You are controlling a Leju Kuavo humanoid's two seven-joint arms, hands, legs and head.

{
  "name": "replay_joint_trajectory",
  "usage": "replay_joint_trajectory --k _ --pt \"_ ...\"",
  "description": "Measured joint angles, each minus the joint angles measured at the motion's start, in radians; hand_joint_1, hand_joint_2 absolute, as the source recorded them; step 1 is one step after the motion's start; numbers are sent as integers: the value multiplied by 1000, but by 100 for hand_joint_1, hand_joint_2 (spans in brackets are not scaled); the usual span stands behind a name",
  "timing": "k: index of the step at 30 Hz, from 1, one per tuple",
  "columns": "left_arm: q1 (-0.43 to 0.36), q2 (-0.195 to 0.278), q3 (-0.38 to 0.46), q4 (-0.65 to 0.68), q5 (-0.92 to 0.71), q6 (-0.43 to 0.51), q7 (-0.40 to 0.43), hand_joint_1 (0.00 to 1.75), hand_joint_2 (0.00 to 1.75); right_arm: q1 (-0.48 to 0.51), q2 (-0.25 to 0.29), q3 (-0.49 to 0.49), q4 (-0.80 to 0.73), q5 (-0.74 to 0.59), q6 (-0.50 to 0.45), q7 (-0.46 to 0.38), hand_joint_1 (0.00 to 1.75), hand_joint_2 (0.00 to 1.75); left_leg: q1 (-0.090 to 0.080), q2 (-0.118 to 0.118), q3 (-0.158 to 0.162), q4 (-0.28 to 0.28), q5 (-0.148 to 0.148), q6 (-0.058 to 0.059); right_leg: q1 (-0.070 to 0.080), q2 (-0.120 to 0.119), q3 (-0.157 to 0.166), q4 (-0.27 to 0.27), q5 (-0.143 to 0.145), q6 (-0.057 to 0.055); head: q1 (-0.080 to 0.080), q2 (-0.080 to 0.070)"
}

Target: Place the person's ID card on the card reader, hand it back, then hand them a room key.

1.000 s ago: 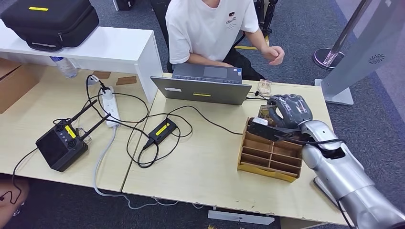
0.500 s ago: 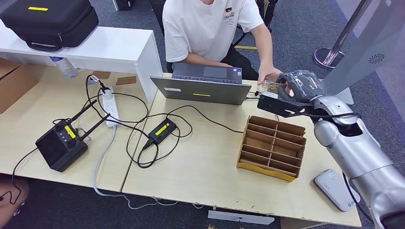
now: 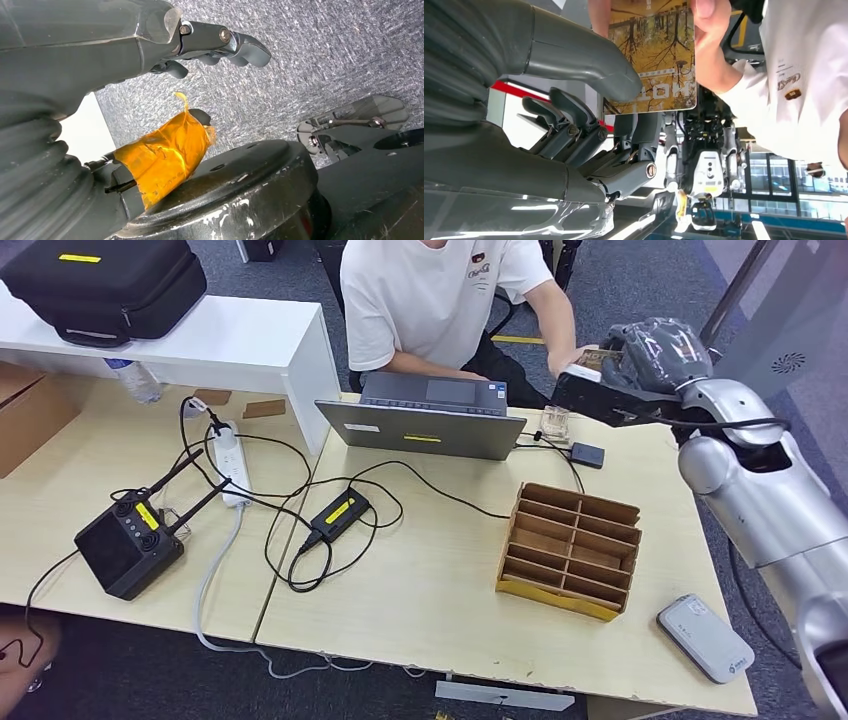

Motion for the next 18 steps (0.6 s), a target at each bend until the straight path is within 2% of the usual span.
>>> replay_joint_trajectory --k 1,18 --pt "0 0 0 0 -1 -4 -2 0 175 -5 2 1 8 2 -2 0 0 175 0 0 0 0 0 0 0 0 0 0 0 0 0 0" --pt "0 1 0 0 -7 -36 -21 0 175 -42 33 17 90 10 -17 -11 0 175 0 0 0 0 0 0 0 0 0 0 0 0 0 0"
